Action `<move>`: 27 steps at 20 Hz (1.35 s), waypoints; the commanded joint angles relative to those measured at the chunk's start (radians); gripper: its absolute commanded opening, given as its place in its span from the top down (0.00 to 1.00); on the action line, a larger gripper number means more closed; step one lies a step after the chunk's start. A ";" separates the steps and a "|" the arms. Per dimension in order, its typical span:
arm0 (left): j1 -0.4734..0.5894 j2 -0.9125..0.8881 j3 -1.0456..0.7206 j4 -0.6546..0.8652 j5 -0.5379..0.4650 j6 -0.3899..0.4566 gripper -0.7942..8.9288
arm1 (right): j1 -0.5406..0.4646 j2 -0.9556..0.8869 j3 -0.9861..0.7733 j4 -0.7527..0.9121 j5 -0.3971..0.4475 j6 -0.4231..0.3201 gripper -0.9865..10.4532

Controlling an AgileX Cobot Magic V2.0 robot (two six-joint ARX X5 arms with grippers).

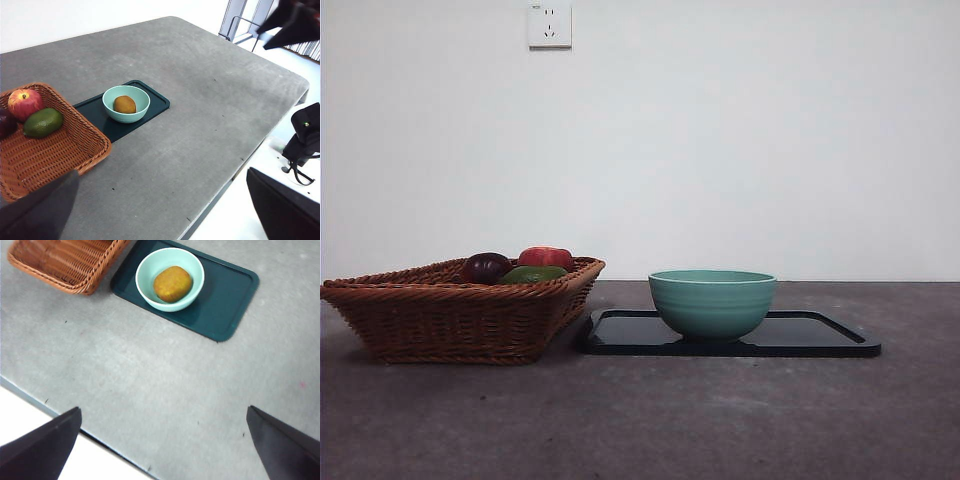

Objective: Pick up the wifruite, put it on the bowl, pick up the plate, put it on desk

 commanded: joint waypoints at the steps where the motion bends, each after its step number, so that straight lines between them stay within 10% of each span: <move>1: -0.008 0.002 0.013 0.008 0.000 -0.002 0.30 | 0.009 -0.114 -0.056 -0.077 0.005 0.023 0.41; 12: -0.007 0.002 0.013 0.010 0.000 -0.055 0.30 | 0.008 -0.558 -0.294 -0.077 -0.008 0.095 0.41; 27: -0.007 0.327 0.018 0.188 0.002 -0.268 0.31 | 0.008 -0.586 -0.295 -0.076 -0.055 0.108 0.41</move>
